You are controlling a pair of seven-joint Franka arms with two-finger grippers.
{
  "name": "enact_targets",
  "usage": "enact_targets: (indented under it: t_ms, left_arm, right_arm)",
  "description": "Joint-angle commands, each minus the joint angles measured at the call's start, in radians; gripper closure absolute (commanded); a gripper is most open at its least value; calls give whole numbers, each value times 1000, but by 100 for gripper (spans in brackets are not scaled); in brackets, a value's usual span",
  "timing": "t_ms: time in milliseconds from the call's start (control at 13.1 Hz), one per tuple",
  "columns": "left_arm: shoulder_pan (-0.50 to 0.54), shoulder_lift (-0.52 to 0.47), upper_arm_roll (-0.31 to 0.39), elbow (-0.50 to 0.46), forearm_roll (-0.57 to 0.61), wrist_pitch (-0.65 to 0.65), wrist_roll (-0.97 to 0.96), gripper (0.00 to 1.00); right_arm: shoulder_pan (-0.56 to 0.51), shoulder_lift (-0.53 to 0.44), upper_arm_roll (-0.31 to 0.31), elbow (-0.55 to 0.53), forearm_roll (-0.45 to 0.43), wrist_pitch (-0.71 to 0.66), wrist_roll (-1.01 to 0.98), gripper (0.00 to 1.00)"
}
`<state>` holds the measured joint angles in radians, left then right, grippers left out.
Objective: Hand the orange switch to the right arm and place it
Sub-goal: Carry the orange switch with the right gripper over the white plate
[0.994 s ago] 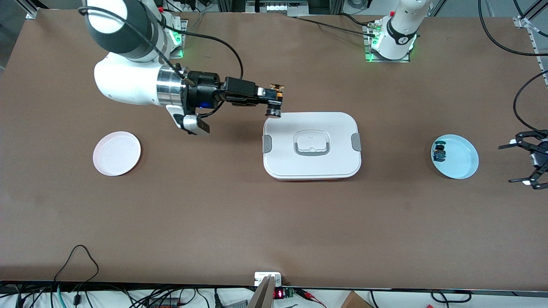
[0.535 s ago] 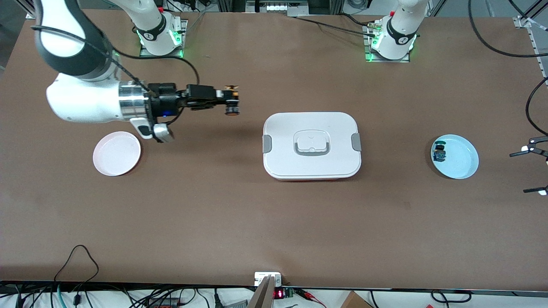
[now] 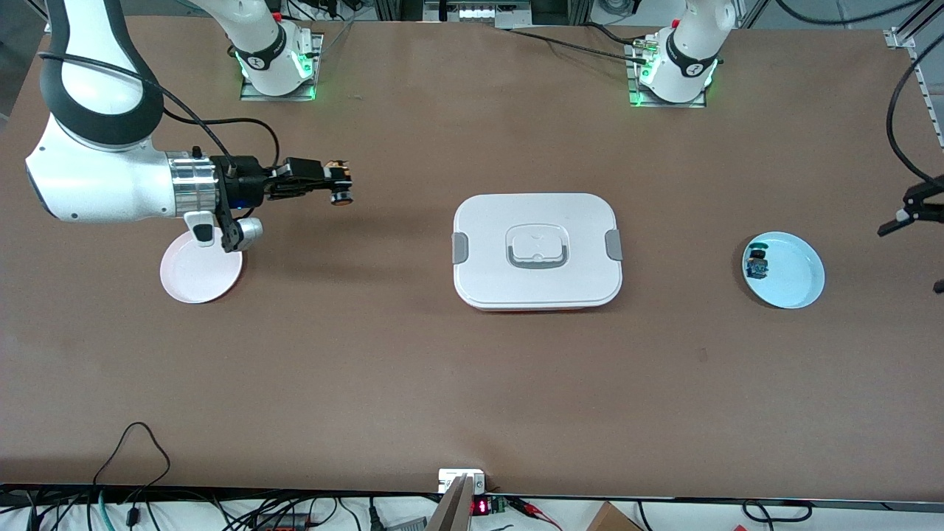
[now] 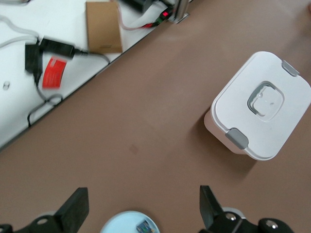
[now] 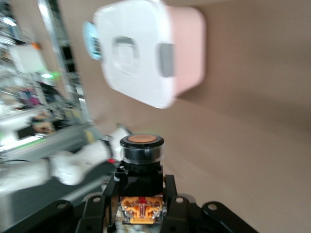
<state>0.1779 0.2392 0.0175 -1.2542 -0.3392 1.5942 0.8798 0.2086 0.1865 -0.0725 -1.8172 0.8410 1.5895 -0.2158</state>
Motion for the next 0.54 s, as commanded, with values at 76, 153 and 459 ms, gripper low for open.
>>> enact_targets:
  t_ms: [76,153,459]
  left_arm:
    - [-87,-207,15,-261,149,79,-361,0]
    - [-94,-231,9,-298,178,79,-478,0]
    - [-161,-294,-8,-453,368,113,-734,0]
  right_arm:
    - [-31,-24,7,-16,-311,-11,-160,90]
    - [-34,-22,7,-16,-377,-6,-171,90]
    - [-28,-10,8,-28,-633,49,-175,87]
